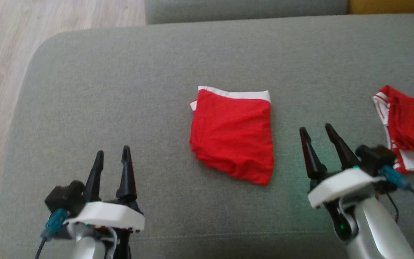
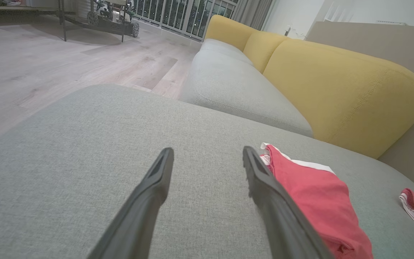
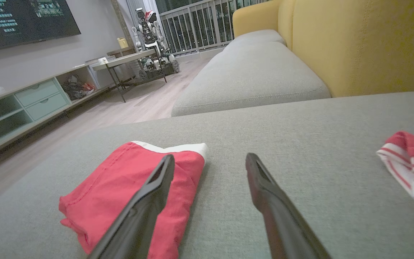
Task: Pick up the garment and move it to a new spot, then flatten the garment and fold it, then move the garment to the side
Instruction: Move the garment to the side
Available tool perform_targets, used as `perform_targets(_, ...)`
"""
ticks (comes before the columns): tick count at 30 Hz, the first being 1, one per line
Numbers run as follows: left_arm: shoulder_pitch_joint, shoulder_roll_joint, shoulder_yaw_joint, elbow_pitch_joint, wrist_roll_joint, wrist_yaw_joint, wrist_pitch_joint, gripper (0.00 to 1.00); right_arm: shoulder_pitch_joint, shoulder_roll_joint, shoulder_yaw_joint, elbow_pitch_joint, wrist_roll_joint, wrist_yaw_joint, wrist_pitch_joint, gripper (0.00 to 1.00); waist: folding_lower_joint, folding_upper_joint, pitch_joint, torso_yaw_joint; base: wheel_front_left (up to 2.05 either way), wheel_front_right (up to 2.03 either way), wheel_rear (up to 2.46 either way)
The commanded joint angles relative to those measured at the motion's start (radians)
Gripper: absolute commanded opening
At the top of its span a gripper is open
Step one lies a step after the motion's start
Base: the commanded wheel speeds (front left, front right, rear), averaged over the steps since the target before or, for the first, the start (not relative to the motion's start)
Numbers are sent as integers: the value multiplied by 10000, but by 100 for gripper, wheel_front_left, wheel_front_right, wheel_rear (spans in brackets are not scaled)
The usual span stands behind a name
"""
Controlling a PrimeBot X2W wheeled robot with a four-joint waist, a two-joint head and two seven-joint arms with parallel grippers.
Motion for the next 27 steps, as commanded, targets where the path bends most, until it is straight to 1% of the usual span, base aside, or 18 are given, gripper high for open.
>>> perform_targets(1, -488, 52, 221, -283, 92, -37, -78, 100, -677, 23, 367, -14, 206, -2, 143, 100, 0, 0, 297, 260, 0, 0, 0)
perform_targets(8, -820, 52, -148, -160, 74, -55, -78, 100, -1909, 23, 579, 1931, 1440, -2, 950, 100, 0, 0, 770, 884, 0, 0, 0)
perform_targets(9, -820, 52, -148, -160, 74, -55, -78, 100, -1909, 23, 579, 1931, 1440, -2, 950, 100, 0, 0, 770, 884, 0, 0, 0)
perform_targets(12, -905, 52, -243, -133, 31, -20, -78, 100, -2296, 23, 544, 2747, 1946, -2, 1184, 100, 0, 0, 887, 1133, 0, 0, 0)
perform_targets(13, -931, 52, -305, -114, 1, -1, -78, 100, -2510, 23, 446, 3280, 2549, -2, 1322, 100, 0, 0, 932, 1276, 0, 0, 0)
perform_targets(14, -931, 52, -305, -114, 1, -1, -78, 100, -2510, 23, 446, 3280, 2549, -2, 1322, 100, 0, 0, 932, 1276, 0, 0, 0)
perform_targets(17, -965, 52, -406, -99, -21, 24, -78, 100, -2851, 24, 429, 3963, 3399, -2, 1453, 100, 0, 0, 998, 1462, 0, 0, 0)
perform_targets(21, -982, 52, -413, -82, -22, 51, -78, 100, -3227, 24, 899, 4604, 4033, -2, 1507, 100, 0, 0, 1037, 1591, 0, 0, 0)
perform_targets(24, -995, 52, -404, -56, -23, 49, -78, 100, -3441, 24, 1426, 4957, 3946, -2, 1389, 100, 0, 0, 1046, 1633, 0, 0, 0)
perform_targets(25, -1000, 52, -402, -48, -22, 52, -78, 100, -3504, 24, 1582, 5070, 3882, -2, 1342, 47, 0, 0, 1048, 1634, 0, 0, 0)
perform_targets(26, -1008, 52, -397, -41, -22, 62, -78, 100, -3574, 24, 1710, 5172, 3773, -2, 1237, 0, 0, 0, 1047, 1628, 0, 0, 0)
perform_targets(27, -1019, 52, -395, -37, -24, 74, -78, 100, -3651, 24, 1818, 5307, 3554, -2, 1090, 0, 0, 0, 1041, 1615, 0, 0, 0)
